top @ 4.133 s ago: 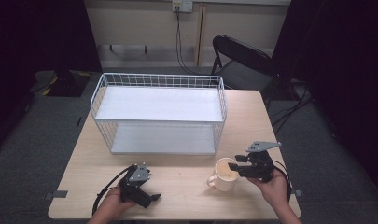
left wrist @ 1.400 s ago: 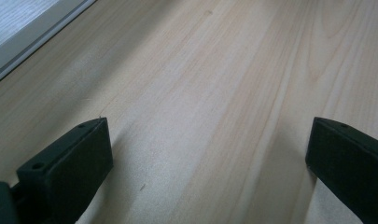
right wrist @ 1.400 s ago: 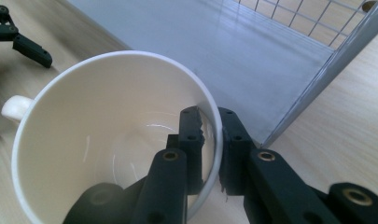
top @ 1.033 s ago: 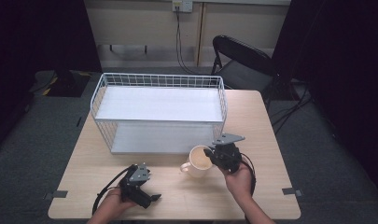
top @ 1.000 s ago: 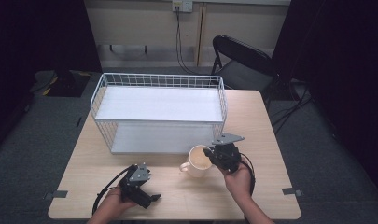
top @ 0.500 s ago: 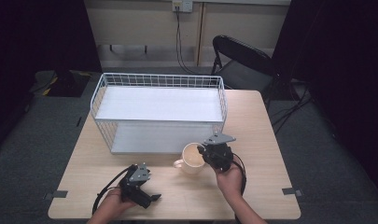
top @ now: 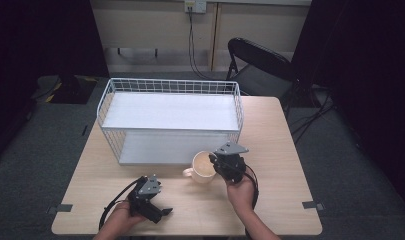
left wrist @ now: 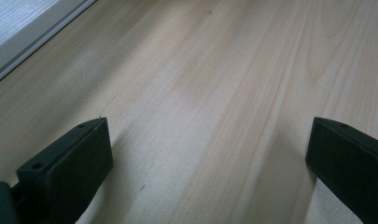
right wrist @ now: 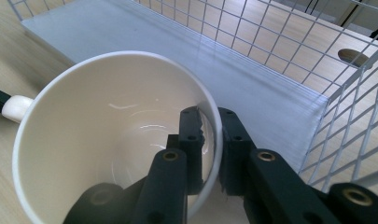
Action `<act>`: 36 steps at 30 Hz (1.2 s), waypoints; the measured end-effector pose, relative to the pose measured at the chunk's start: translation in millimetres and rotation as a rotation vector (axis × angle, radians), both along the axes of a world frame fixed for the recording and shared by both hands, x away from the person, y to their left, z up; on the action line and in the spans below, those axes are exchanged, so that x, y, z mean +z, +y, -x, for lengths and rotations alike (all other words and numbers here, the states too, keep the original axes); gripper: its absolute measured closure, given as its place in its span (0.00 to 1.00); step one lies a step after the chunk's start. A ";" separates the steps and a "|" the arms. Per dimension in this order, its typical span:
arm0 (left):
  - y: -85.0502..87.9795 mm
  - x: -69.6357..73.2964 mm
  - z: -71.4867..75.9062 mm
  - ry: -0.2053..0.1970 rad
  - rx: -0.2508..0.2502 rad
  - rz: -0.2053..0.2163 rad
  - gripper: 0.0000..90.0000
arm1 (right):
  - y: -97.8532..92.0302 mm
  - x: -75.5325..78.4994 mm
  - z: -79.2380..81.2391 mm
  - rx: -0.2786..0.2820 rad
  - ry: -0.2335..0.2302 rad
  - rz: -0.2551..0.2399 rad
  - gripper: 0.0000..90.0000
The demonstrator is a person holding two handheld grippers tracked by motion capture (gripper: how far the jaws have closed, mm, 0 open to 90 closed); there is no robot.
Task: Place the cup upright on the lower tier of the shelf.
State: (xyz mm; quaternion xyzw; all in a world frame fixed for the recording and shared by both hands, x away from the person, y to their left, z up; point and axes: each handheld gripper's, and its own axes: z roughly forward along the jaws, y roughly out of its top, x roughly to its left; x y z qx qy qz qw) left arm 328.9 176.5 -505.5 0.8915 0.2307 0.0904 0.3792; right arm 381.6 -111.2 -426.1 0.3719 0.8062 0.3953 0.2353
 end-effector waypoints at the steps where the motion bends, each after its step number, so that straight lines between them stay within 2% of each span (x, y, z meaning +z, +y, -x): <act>1: 0.0 0.0 0.0 0.000 0.000 -0.001 0.00 | 1.0 -0.6 -0.3 -0.004 -0.006 0.003 0.91; 12: 0.0 0.0 0.0 0.000 0.000 0.000 0.00 | 8.5 -6.4 -6.7 -0.029 -0.014 0.038 0.91; 25: 0.0 0.0 0.0 0.000 0.000 0.000 0.00 | 13.5 -7.9 -15.3 -0.061 -0.032 0.040 0.91; 36: 0.0 0.0 0.0 0.000 0.000 0.000 0.00 | 21.1 -5.1 -24.7 -0.090 -0.030 0.041 0.91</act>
